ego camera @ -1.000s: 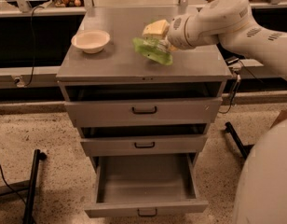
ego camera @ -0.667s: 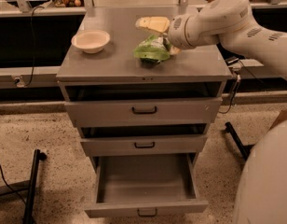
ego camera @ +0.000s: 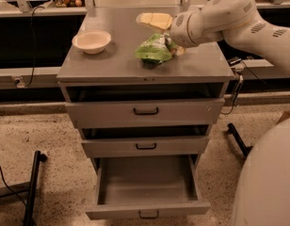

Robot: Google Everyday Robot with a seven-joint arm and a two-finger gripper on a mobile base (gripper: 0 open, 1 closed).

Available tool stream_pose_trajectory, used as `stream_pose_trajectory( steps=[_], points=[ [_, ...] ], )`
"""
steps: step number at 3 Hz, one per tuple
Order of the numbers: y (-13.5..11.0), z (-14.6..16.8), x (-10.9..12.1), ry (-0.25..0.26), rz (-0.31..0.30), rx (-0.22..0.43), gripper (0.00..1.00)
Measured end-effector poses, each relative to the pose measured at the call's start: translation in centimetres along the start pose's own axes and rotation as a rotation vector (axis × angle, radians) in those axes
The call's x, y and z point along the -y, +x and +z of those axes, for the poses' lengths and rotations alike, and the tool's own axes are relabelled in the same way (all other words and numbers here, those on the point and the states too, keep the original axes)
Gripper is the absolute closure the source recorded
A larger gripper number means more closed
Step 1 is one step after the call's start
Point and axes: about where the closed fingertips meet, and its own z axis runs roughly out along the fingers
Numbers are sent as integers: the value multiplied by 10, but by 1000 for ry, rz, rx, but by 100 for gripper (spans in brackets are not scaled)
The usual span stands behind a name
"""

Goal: Pick green rice chip bag from bottom drawer and place on counter

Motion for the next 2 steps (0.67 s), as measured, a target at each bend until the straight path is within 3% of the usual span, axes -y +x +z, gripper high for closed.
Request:
stream_pose_trajectory(
  steps=[1,2],
  points=[
    [22,-37,8,12,68,-31,0],
    [26,-43,11,17,89,-34,0]
  ],
)
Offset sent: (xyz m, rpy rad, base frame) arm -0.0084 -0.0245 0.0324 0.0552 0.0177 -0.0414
